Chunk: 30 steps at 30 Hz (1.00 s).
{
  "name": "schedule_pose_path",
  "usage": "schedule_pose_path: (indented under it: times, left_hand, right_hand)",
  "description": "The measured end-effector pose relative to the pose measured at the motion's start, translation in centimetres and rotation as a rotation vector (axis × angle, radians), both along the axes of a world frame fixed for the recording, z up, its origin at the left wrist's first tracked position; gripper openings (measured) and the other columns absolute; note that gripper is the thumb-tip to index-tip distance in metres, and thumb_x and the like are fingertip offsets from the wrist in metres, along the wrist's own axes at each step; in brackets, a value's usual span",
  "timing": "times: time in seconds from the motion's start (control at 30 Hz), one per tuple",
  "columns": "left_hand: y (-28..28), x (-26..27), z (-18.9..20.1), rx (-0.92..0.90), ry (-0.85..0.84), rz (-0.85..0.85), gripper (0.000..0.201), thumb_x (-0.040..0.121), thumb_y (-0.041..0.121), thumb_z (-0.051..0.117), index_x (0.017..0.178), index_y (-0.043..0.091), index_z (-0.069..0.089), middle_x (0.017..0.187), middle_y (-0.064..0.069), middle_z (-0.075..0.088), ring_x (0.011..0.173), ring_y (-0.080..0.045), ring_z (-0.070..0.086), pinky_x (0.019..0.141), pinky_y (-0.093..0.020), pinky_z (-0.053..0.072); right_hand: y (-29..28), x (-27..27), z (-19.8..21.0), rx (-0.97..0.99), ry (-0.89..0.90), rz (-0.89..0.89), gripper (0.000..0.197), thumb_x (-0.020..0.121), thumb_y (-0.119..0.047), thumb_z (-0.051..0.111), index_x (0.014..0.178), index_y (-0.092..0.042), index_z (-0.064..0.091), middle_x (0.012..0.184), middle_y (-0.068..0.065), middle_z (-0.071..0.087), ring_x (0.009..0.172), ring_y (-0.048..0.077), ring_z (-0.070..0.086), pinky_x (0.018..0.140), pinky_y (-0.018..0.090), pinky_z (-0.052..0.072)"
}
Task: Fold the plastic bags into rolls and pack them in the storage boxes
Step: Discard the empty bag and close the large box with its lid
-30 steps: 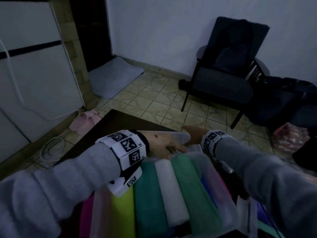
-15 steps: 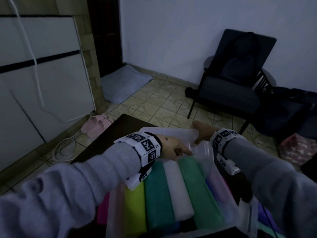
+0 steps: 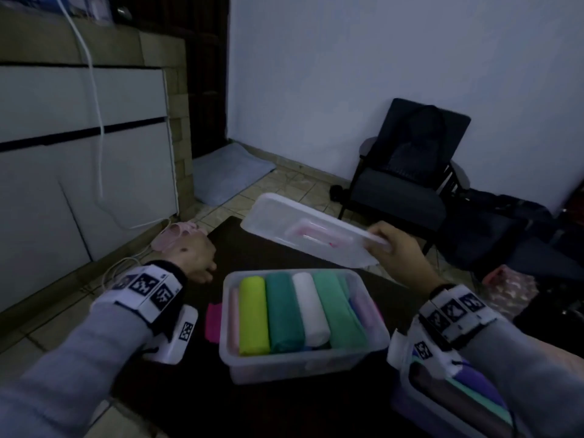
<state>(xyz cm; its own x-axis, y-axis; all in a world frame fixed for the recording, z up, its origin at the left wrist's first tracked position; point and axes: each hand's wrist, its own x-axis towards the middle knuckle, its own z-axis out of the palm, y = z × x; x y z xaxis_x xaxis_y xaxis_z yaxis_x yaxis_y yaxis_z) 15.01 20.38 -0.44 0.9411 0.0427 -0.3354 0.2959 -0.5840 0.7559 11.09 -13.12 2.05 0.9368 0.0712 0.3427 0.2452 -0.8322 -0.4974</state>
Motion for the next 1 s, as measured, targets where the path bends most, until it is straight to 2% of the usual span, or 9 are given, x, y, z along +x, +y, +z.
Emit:
schedule_pose_path:
  times: [0.13,0.23,0.3,0.4,0.6,0.67,0.8,0.9,1.0]
  left_hand:
    - [0.4,-3.0,-1.2,-0.263,-0.004,0.260,0.037,0.103,0.021,0.031,0.124,-0.007,0.045,0.090,-0.022,0.061,0.064,-0.029,0.056,0.047,-0.033,0.048]
    - [-0.4,-4.7,-1.9,-0.372,0.039,0.285,0.051,0.099,0.044,0.034,0.107,-0.003,0.052,0.083,-0.018,0.060,0.070,-0.030,0.058,0.058,-0.036,0.050]
    - [-0.9,-5.4,-2.3,-0.242,0.021,0.223,0.050,0.093,0.046,0.049,0.093,-0.003,0.060,0.089,-0.019,0.065,0.079,-0.032,0.063,0.071,-0.040,0.056]
    - [-1.6,-6.5,-2.9,-0.007,0.022,0.103,0.034,0.088,0.035,0.058,0.075,0.004,0.064,0.082,-0.016,0.066,0.078,-0.029,0.065,0.075,-0.035,0.055]
    - [-2.4,-7.8,-3.3,0.022,0.056,0.106,0.048,0.096,0.044,0.038,0.096,0.003,0.063,0.101,-0.017,0.060,0.090,-0.031,0.059,0.085,-0.036,0.048]
    - [-2.7,-8.1,-3.2,0.047,0.040,0.090,0.049,0.095,0.047,0.041,0.097,0.004,0.064,0.100,-0.014,0.057,0.088,-0.028,0.055,0.080,-0.033,0.044]
    - [-2.7,-8.4,-3.6,0.044,0.043,0.061,0.027,0.092,0.033,0.054,0.096,0.008,0.065,0.098,-0.009,0.055,0.091,-0.025,0.054,0.080,-0.032,0.042]
    - [-2.2,-8.1,-4.3,-0.049,0.068,0.072,0.027,0.091,0.028,0.056,0.105,0.006,0.063,0.105,-0.011,0.059,0.096,-0.026,0.056,0.084,-0.037,0.046]
    - [-1.7,-7.4,-4.9,-0.149,0.042,0.093,0.030,0.088,0.020,0.060,0.112,0.003,0.063,0.111,-0.016,0.062,0.103,-0.031,0.059,0.093,-0.046,0.048]
  right_hand:
    - [0.5,-3.9,-3.5,-0.023,-0.054,0.032,0.020,0.085,-0.006,0.062,0.088,-0.024,0.054,0.083,-0.012,0.058,0.076,0.007,0.056,0.068,0.010,0.039]
    - [0.2,-5.4,-5.9,-0.122,-0.119,0.125,0.030,0.073,-0.005,0.064,0.093,-0.026,0.058,0.098,0.000,0.064,0.090,0.024,0.063,0.080,0.038,0.051]
    - [-0.1,-6.6,-6.5,-0.123,-0.026,0.161,0.025,0.074,-0.009,0.066,0.095,-0.021,0.060,0.106,-0.005,0.061,0.102,0.020,0.060,0.090,0.046,0.048]
    - [-0.2,-8.5,-6.6,-0.097,0.230,0.240,0.033,0.071,-0.034,0.066,0.101,-0.034,0.052,0.119,-0.011,0.052,0.118,0.010,0.048,0.105,0.033,0.036]
    - [0.6,-9.4,-5.8,-0.011,0.362,0.212,0.029,0.087,-0.021,0.057,0.115,-0.019,0.055,0.118,-0.005,0.053,0.109,0.009,0.049,0.089,0.018,0.037]
    - [1.1,-8.7,-6.2,0.045,0.200,0.103,0.023,0.091,-0.022,0.050,0.112,-0.016,0.060,0.112,-0.004,0.056,0.104,0.008,0.050,0.085,0.012,0.036]
    - [1.1,-6.4,-6.8,0.095,0.293,-0.349,0.026,0.097,-0.018,0.043,0.109,-0.004,0.062,0.104,0.011,0.060,0.099,0.026,0.058,0.076,0.026,0.038]
    - [1.3,-6.4,-6.7,0.078,0.514,-0.389,0.033,0.100,-0.024,0.039,0.103,-0.002,0.063,0.100,0.016,0.060,0.093,0.029,0.057,0.073,0.027,0.038]
    - [1.6,-7.0,-6.4,0.163,0.517,-0.426,0.036,0.098,-0.022,0.044,0.109,0.005,0.064,0.109,0.023,0.064,0.102,0.035,0.060,0.087,0.040,0.048]
